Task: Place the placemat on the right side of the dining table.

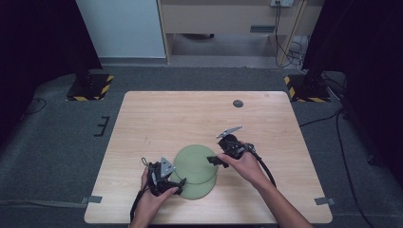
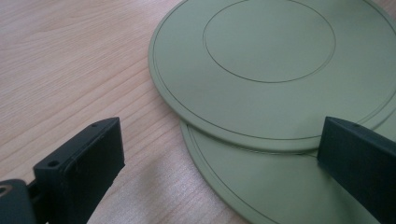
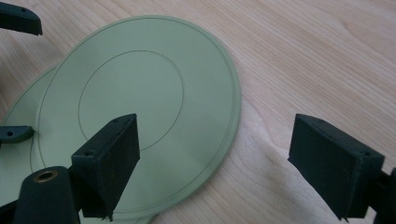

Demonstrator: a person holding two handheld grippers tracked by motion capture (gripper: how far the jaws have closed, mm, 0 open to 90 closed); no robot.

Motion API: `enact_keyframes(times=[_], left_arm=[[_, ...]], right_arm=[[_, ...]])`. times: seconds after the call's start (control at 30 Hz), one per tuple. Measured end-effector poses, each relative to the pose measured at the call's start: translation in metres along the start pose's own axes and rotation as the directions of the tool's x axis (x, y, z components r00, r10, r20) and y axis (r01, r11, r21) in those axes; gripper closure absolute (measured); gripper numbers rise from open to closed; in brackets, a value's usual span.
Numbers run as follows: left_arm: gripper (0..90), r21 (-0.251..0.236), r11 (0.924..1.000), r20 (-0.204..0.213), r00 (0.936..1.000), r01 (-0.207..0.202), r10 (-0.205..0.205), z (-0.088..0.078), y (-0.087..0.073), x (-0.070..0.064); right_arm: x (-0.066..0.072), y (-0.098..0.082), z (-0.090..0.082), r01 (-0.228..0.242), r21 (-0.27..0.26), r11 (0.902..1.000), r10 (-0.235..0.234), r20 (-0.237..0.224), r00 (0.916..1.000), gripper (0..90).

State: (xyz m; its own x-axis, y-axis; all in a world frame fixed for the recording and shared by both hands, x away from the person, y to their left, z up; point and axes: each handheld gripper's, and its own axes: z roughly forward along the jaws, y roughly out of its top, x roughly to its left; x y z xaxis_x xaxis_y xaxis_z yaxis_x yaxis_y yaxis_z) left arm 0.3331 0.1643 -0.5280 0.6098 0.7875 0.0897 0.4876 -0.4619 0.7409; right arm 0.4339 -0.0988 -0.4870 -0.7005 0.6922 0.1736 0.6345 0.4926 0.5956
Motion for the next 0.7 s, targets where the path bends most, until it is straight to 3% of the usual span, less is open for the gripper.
enact_keyframes(times=[0.3, 0.7], left_arm=[[2.2, -0.004, 1.0, -0.009, 1.0, -0.002, 0.002, -0.004, -0.001, 0.002], [2.5, -0.001, 1.0, -0.022, 0.9997, 0.008, -0.008, -0.003, -0.002, 0.005]], right_arm=[[-0.003, 0.007, 0.019, -0.025, 0.025, 0.9994, 0.026, -0.05, 0.9984, 16.4], [-0.007, 0.008, 0.027, -0.047, 0.02, 0.9987, 0.048, -0.045, 0.9978, 15.0]])
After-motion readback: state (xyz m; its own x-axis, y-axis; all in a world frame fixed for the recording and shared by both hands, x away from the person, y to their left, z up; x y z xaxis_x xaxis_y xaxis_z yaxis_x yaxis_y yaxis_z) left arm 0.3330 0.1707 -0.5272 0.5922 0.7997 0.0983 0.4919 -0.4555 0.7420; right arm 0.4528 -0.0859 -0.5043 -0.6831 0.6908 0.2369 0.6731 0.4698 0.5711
